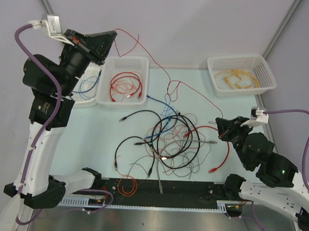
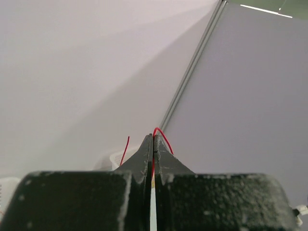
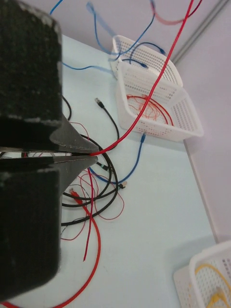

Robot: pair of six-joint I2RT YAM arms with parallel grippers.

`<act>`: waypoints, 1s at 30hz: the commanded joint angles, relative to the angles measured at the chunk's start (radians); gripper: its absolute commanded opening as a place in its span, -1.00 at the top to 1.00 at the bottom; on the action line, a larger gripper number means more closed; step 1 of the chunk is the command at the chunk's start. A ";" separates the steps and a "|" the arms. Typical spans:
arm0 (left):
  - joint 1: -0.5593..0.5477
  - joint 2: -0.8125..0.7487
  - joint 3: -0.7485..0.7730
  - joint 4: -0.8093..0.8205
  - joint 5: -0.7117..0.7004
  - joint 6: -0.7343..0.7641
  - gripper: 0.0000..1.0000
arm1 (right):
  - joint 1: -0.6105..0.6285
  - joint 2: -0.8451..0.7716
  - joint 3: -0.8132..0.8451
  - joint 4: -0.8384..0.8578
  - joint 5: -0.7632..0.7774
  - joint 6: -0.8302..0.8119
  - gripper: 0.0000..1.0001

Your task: Untangle the cables

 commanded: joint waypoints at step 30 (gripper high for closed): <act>0.016 0.180 0.493 -0.015 -0.257 0.162 1.00 | -0.023 -0.275 -0.135 -0.478 0.327 0.512 1.00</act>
